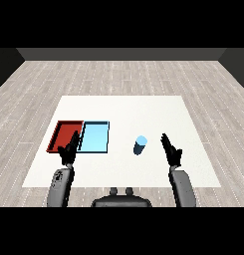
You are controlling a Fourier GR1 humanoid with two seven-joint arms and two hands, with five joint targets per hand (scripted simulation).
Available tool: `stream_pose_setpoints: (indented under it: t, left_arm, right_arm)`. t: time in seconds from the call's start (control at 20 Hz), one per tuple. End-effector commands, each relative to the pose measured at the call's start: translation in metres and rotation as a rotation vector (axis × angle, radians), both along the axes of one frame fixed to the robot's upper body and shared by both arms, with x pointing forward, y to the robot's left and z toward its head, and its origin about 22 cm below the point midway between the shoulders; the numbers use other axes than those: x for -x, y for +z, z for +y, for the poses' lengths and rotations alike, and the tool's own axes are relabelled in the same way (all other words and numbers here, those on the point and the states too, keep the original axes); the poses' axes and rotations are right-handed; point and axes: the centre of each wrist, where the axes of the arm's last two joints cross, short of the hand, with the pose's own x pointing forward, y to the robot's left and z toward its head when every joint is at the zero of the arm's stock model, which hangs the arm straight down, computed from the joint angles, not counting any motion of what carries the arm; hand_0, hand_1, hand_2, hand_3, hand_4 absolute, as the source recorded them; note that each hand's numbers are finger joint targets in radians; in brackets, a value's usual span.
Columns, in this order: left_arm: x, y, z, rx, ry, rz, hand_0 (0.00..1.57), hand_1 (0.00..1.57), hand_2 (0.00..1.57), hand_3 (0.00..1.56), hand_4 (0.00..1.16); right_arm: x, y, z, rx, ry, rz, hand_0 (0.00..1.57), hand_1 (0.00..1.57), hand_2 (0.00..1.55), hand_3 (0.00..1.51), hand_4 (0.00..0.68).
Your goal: Pick the blue can and put it in the blue box
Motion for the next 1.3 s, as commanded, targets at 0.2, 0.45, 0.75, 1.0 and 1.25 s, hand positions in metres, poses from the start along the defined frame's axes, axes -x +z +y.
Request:
stream_pose_setpoints:
  t: [0.2, 0.45, 0.75, 1.0, 1.25]
  left_arm:
    - [0.007, -0.013, -0.009, 0.028, -0.012, -0.001, 0.0, 0.0, 0.0, 0.0, 0.0]
    - [0.004, 0.01, -0.008, 0.075, -0.015, -0.367, 0.0, 0.0, 0.0, 0.0, 0.0]
    - [0.0, -0.009, -0.023, 0.078, -0.019, -0.385, 0.0, 0.0, 0.0, 0.0, 0.0]
    - [0.013, -0.025, -0.001, 0.072, -0.014, -0.38, 0.0, 0.0, 0.0, 0.0, 0.0]
    - [0.009, -0.015, 0.008, 0.077, -0.004, -0.389, 0.0, 0.0, 0.0, 0.0, 0.0]
  right_arm:
    - [0.0, -0.008, 0.051, -0.026, -0.033, 0.054, 0.0, 0.0, 0.0, 0.0, 0.0]
    - [-0.004, 0.023, 0.064, -0.186, 0.126, -0.291, 0.0, 0.0, 0.0, 0.0, 0.0]
    - [-0.002, -0.01, 0.061, -0.189, 0.138, -0.297, 0.0, 0.0, 0.0, 0.0, 0.0]
    - [0.002, 0.0, 0.061, -0.2, 0.142, -0.288, 0.0, 0.0, 0.0, 0.0, 0.0]
    - [0.0, -0.015, 0.058, -0.188, 0.138, -0.286, 0.0, 0.0, 0.0, 0.0, 0.0]
